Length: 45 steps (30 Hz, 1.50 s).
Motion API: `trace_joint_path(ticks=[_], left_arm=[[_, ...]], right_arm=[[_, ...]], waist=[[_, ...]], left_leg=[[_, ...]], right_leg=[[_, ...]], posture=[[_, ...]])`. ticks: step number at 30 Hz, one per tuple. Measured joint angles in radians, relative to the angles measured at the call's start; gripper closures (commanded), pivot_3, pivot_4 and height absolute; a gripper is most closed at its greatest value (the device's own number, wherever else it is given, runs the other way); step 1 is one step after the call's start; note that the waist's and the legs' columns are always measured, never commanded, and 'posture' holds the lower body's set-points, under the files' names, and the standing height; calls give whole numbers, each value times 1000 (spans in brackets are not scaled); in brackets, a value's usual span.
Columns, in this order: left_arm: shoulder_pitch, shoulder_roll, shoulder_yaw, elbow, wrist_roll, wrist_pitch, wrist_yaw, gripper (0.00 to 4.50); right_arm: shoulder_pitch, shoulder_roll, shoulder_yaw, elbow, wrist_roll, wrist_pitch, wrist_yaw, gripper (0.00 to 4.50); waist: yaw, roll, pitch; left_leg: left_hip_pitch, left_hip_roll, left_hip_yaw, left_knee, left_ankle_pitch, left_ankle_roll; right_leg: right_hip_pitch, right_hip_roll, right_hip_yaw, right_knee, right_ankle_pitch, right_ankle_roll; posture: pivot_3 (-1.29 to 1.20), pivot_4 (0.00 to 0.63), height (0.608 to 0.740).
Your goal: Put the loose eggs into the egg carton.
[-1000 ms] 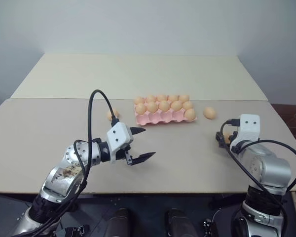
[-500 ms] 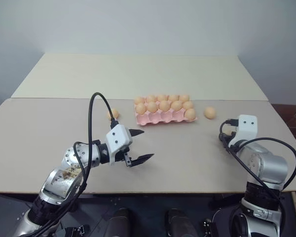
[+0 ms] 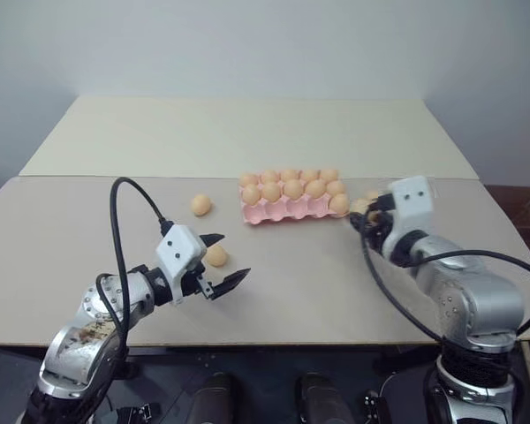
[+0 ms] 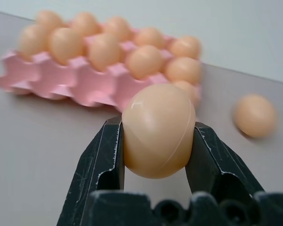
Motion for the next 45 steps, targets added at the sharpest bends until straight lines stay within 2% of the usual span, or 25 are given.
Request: trace_joint_path(ticks=[5,10,19,25,33,34,38,45], left_arm=[[-4,-1,6,-7,1,34,44,0],[-26,-15,-6,-21,0,53,69,0],[-39,-24,-36,-29,1,55,83,0],[-42,-23,-39,-29,1,55,82,0],[-45,-23,-39,-29,2,55,81,0],[-45,-23,-39,-29,1,55,81,0],[-45,-23,-39,-30,1,55,80,0],[-39,-29,-38,-36,0,54,83,0]], right_arm=[[-80,1,124,145,-43,-117,11,2923],[-154,20,193,346,-111,-259,9,2923],[-250,40,217,603,-177,-424,16,2923],[-277,46,217,697,-195,-469,29,2923],[-277,46,214,706,-209,-470,46,240],[-277,46,210,706,-209,-469,50,32],[-273,51,175,643,-186,-452,52,32],[-168,65,32,296,-68,-368,49,32]], waist=[[0,0,0],[0,0,0],[0,0,0],[-1,0,0],[0,0,0],[0,0,0],[0,0,0],[3,0,0]], left_leg=[[0,0,0,0,0,0],[0,0,1,0,0,0],[-1,0,1,0,0,0],[-1,0,1,0,0,0],[-1,0,1,0,0,0],[-1,0,1,0,0,0],[-1,0,1,0,0,0],[-1,0,0,0,0,0]], right_leg=[[0,0,0,0,0,0],[0,0,0,0,0,0],[-1,0,0,0,0,0],[-1,0,0,0,0,0],[-1,0,0,0,0,0],[-1,0,0,0,0,0],[-1,0,0,1,0,0],[0,0,0,0,0,0]], posture=[[0,150,740],[0,150,740],[0,150,740],[0,150,740],[0,150,740],[0,150,740],[0,150,740],[0,150,740]])
